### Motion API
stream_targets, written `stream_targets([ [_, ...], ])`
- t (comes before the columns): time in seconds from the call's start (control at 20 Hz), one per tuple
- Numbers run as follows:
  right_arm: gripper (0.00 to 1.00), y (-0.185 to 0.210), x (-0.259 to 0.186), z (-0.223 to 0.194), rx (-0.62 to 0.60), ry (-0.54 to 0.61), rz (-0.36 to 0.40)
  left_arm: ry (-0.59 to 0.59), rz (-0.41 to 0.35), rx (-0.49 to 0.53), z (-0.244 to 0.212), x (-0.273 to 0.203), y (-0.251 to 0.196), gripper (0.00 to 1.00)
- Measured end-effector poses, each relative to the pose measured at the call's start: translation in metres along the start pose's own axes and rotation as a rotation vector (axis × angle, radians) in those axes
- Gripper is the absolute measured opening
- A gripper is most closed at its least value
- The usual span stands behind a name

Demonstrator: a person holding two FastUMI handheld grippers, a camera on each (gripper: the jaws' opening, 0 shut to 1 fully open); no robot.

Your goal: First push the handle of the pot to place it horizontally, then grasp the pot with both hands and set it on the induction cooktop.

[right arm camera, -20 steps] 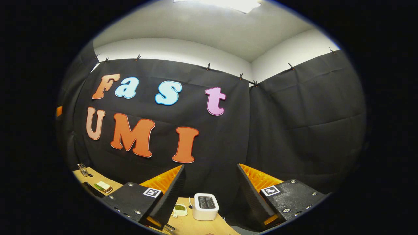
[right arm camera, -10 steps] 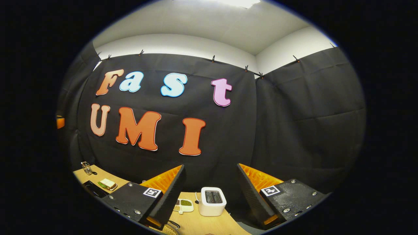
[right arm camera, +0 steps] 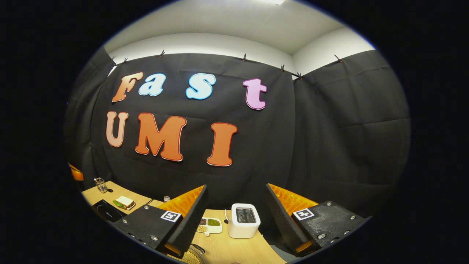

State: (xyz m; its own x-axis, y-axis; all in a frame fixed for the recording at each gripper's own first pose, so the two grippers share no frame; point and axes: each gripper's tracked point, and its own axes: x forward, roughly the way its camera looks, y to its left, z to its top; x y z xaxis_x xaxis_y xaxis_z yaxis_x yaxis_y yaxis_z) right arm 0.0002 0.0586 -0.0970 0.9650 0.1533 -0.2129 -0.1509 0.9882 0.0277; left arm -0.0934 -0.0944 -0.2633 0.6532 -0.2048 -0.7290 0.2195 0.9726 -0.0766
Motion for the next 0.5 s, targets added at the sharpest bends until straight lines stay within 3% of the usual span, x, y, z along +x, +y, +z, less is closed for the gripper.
stream_targets([
  [0.05,1.00,0.000,0.001,-0.004,0.000,0.009,0.008,0.049,-0.005,-0.016,-0.018,0.004,-0.006,0.07],
  [0.35,0.96,-0.002,0.009,-0.025,0.000,0.060,0.058,0.350,-0.013,-0.116,-0.121,0.011,-0.046,0.05],
  [0.45,0.95,-0.006,0.010,-0.033,0.002,0.078,0.072,0.446,-0.005,-0.162,-0.153,0.008,-0.060,0.10],
  [0.5,0.95,-0.007,0.011,-0.036,0.003,0.086,0.080,0.491,0.004,-0.184,-0.170,0.006,-0.065,0.08],
])
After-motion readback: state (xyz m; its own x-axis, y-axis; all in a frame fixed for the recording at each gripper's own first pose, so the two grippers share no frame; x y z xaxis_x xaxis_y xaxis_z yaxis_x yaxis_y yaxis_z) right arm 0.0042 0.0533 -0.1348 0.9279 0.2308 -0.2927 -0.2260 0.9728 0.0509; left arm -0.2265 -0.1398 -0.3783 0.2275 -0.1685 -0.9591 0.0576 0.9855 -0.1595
